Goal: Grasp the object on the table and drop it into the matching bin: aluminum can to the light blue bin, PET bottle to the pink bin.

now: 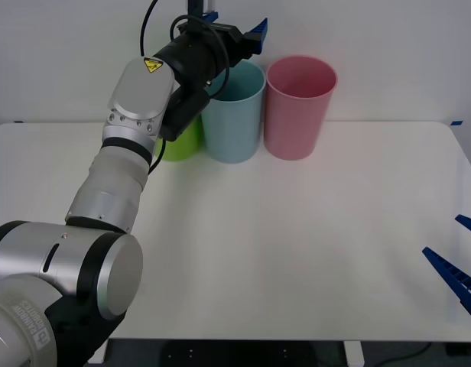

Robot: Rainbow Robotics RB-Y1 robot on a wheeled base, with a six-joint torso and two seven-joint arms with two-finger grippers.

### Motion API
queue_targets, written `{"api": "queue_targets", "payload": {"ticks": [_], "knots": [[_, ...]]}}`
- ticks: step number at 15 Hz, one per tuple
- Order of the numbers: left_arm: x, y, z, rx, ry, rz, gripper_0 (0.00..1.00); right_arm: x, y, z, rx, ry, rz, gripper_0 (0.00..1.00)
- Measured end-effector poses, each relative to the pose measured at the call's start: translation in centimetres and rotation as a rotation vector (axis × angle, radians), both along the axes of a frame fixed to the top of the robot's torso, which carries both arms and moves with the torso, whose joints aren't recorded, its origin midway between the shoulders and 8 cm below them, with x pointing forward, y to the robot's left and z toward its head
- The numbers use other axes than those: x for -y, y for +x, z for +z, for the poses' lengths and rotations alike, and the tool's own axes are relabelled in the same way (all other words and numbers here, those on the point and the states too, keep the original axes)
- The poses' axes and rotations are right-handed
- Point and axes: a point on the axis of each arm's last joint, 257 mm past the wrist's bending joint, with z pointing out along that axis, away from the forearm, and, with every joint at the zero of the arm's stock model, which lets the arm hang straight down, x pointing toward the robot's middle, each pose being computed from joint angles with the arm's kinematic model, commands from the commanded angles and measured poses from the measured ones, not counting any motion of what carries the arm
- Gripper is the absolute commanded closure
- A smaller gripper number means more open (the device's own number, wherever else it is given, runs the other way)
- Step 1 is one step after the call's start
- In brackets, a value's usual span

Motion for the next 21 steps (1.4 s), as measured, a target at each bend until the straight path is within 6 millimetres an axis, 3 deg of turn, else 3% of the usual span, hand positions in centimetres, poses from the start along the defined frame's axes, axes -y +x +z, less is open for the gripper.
{"api": "queue_targets", "payload": {"ticks": [5, 8, 14, 21], "knots": [[-0.2, -0.2, -0.4, -0.014, -0.027, -0.018, 0.00, 0.0, 0.0, 0.0, 0.000, 0.000, 0.000, 0.00], [-1.2, -0.6, -0.7, -0.018, -0.047, -0.047, 0.00, 0.0, 0.0, 0.0, 0.000, 0.000, 0.000, 0.00], [-5.4, -3.7, -1.6, 0.021, -0.081, -0.096, 0.00, 0.0, 0.0, 0.0, 0.000, 0.000, 0.000, 0.00], [-11.3, -9.2, -4.3, 0.050, -0.051, -0.135, 0.00, 0.0, 0.0, 0.0, 0.000, 0.000, 0.000, 0.00]]}}
